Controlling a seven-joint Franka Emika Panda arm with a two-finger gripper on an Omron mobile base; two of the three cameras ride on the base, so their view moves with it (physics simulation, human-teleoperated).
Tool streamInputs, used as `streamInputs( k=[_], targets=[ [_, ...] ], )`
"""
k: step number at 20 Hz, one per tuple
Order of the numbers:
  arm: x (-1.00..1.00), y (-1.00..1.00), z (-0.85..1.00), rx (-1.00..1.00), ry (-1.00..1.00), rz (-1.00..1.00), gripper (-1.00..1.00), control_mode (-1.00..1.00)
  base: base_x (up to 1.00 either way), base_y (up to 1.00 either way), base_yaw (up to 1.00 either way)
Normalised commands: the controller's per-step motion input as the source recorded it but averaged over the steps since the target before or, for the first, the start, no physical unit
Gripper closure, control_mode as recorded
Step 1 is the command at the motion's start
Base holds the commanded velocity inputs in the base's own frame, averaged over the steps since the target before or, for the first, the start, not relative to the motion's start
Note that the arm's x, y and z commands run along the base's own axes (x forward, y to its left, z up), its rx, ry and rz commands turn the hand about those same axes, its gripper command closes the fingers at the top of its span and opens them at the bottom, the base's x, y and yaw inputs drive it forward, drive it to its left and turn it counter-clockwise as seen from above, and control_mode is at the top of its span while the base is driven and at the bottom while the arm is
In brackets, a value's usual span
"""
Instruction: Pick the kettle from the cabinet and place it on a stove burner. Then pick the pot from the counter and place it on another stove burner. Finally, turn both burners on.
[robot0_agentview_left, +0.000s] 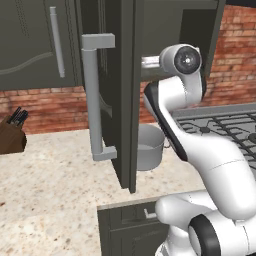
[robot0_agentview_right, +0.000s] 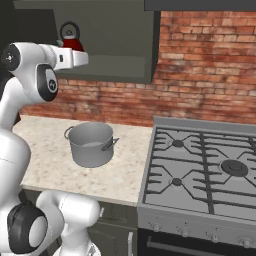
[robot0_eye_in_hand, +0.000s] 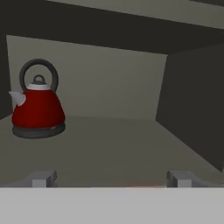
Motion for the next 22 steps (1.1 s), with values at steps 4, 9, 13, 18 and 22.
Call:
streamInputs(
  k=[4,9,13,18,22],
  targets=[
    [0.18,0.06,0.23,0.00,-0.07,-0.02,-1.00,-1.00,0.00,0.00,0.00],
    [0.24,0.12,0.18,0.00,-0.02,-0.02,-1.00,-1.00,0.00,0.00,0.00],
    [0.15,0.12,0.09,0.00,0.00,-0.02,-1.00,-1.00,0.00,0.00,0.00],
    [0.00,0.00,0.00,0.00,0.00,0.00,-1.00,-1.00,0.00,0.00,0.00],
    [0.00,0.00,0.00,0.00,0.00,0.00,-1.00,-1.00,0.00,0.00,0.00]
  ],
)
